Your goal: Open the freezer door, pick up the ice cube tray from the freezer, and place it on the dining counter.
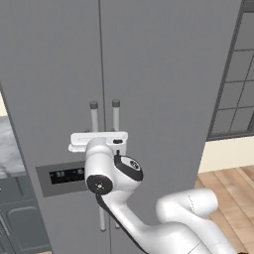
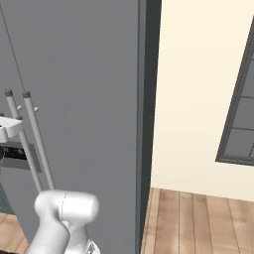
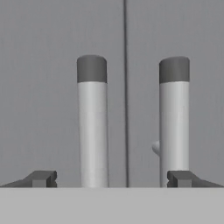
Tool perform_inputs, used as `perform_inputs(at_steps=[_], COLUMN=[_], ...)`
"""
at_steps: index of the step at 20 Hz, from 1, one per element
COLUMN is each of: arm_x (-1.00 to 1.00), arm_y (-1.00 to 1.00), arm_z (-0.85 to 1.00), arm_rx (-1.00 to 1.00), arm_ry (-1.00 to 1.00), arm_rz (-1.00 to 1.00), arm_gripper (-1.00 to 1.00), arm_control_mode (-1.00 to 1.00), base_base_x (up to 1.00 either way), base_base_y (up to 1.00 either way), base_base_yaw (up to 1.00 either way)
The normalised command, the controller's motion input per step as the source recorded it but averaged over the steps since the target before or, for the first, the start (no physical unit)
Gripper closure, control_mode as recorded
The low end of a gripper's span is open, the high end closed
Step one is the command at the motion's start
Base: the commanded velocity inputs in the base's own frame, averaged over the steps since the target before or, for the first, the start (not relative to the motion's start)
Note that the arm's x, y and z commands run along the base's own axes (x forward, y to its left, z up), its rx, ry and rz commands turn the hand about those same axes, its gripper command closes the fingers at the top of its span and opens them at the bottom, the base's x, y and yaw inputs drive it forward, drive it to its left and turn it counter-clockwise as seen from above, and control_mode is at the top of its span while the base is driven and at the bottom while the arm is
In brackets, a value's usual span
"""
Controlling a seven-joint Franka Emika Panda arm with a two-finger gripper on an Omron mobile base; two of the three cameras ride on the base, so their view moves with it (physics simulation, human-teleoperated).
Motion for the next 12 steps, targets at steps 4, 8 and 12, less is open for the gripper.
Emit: perform_inputs(at_steps=[4, 8, 12], arm_x=[0.28, 0.27, 0.22], arm_y=[0.00, 0.09, 0.16], arm_z=[-0.14, -0.15, -0.13], arm_rx=[0.00, 0.00, 0.00], arm_ry=[0.00, 0.00, 0.00], arm_rz=[0.00, 0.00, 0.00], arm_gripper=[-1.00, -1.00, -1.00], arm_control_mode=[-1.00, -1.00, -1.00], base_base_x=[0.00, 0.00, 0.00], base_base_y=[0.00, 0.00, 0.00], base_base_yaw=[0.00, 0.00, 0.00])
